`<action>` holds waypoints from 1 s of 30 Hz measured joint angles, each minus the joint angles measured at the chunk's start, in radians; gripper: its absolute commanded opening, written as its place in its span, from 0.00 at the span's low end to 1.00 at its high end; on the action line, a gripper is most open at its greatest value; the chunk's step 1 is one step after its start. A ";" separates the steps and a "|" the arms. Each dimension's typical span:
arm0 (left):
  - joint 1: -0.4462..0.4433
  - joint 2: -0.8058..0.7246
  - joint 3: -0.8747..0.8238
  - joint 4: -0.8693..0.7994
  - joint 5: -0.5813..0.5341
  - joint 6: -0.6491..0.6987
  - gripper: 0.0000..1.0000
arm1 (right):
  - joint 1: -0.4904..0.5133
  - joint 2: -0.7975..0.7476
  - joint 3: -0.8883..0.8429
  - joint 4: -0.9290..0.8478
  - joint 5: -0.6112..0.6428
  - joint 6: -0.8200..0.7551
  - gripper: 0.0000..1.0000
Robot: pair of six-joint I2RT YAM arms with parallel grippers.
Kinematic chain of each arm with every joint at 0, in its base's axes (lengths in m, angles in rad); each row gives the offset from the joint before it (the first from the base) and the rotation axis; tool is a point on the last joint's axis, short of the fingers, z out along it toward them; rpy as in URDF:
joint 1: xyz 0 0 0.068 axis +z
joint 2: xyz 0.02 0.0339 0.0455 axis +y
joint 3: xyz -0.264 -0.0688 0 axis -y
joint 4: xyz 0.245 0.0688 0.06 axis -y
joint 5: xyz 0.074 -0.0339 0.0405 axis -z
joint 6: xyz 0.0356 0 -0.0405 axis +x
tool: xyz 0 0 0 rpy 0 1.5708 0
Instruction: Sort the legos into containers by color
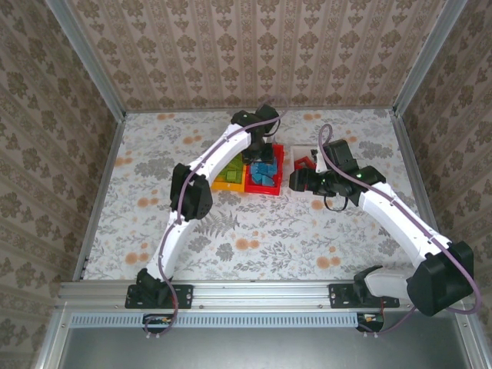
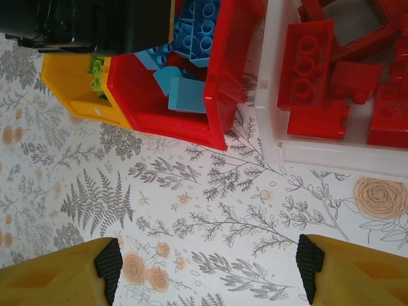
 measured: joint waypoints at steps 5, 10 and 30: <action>-0.006 -0.049 -0.010 0.005 -0.003 -0.010 0.62 | -0.002 -0.001 0.000 0.000 0.000 0.000 0.79; -0.002 -0.279 -0.225 0.089 -0.010 -0.037 1.00 | -0.028 -0.026 0.000 0.000 -0.001 -0.005 1.00; 0.381 -1.562 -1.548 0.536 -0.528 -0.003 1.00 | -0.138 -0.369 -0.304 0.243 0.636 -0.151 1.00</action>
